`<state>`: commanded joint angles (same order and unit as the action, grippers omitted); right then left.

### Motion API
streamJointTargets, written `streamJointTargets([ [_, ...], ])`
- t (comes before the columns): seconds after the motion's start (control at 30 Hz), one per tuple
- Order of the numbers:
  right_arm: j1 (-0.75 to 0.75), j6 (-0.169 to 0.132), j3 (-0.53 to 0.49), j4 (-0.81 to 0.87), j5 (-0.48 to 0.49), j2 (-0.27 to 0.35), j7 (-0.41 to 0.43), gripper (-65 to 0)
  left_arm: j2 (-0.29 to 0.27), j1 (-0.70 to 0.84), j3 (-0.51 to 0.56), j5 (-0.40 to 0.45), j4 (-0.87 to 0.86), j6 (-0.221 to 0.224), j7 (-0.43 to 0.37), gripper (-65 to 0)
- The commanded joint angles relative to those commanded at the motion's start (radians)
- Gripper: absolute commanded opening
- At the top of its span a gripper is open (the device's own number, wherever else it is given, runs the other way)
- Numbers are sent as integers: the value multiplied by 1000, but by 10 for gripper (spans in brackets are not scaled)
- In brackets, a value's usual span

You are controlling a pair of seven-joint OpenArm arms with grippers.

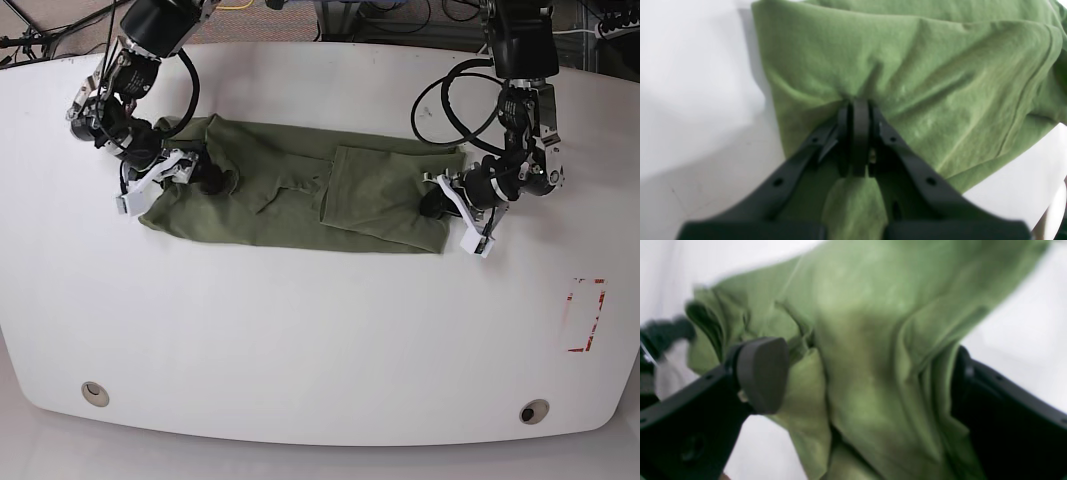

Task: Fold the T-shirt properly
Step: 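Regrasp the folded strip ends with both grippers, then fold both strip ends inward toward each other with both grippers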

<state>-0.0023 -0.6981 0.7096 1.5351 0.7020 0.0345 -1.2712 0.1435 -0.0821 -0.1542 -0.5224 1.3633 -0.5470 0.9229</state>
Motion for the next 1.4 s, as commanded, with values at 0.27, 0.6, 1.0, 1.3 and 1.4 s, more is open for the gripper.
streamJointTargets([
  [0.27,-3,0,-5,0,-9,5,34,-430,0,0,0,2,0,0,0,-650],
  [0.6,-5,0,-6,37,-12,21,40,-650,0,0,2,5,-3,9,2,-650],
  [1.0,-58,104,-124,261,-12,89,44,-650,-41,-25,123,74,-54,114,-2,-650],
  [1.3,-61,232,-330,430,-11,95,61,-650,-121,-120,146,98,-247,118,-31,-650],
  [1.4,-41,234,-388,431,-11,94,69,-650,-150,-146,147,157,-315,118,-87,-650],
])
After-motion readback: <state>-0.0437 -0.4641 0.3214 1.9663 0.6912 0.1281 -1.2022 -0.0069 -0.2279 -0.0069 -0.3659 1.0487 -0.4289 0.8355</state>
